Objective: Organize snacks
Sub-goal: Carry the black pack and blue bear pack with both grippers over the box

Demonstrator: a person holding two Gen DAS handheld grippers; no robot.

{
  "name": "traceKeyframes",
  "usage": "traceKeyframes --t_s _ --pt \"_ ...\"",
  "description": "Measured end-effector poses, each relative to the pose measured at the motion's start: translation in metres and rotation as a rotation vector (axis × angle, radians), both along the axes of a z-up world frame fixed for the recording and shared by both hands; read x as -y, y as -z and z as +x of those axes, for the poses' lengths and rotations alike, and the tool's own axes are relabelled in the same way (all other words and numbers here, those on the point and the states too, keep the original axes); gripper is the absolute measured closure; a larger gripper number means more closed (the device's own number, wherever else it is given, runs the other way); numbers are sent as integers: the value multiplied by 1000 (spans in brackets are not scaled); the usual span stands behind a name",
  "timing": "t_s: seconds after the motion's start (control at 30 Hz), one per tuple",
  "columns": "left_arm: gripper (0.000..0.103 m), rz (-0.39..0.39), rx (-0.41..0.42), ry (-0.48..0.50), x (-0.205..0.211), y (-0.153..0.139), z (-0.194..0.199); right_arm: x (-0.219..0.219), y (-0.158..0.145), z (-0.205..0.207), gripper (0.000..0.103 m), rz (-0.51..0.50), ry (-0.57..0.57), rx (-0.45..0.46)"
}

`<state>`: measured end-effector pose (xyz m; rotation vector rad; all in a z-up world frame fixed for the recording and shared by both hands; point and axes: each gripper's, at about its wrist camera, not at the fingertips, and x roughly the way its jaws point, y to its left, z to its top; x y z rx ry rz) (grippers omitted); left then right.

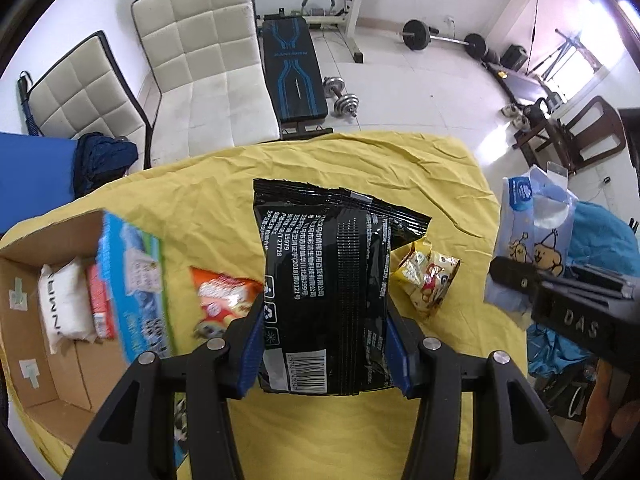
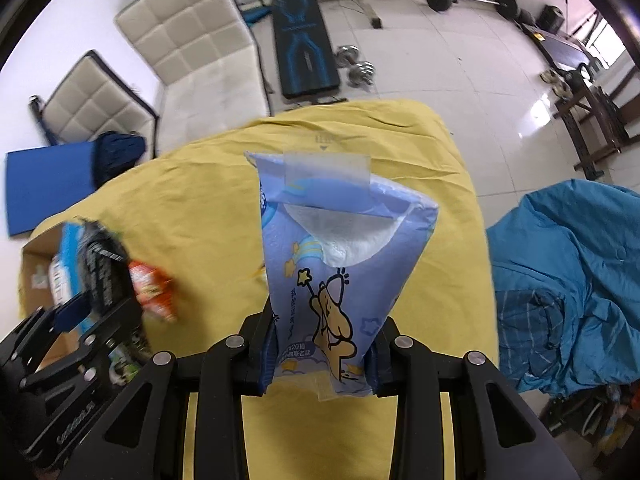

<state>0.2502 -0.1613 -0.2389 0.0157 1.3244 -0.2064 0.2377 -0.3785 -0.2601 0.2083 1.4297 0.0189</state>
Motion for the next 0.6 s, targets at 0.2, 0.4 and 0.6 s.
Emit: traceKeyframes --t_s 0.2,0.4,0.6 --pt "54 -33 21 -37 -47 -17 -17 -61 -31 -37 67 54 -57 25" --pt "54 -44 23 -92 -130 -33 -44 -140 -44 -68 67 108 -105 22" --pt "54 -13 3 -158 -225 -34 -60 -245 -40 -89 67 153 -167 -19"
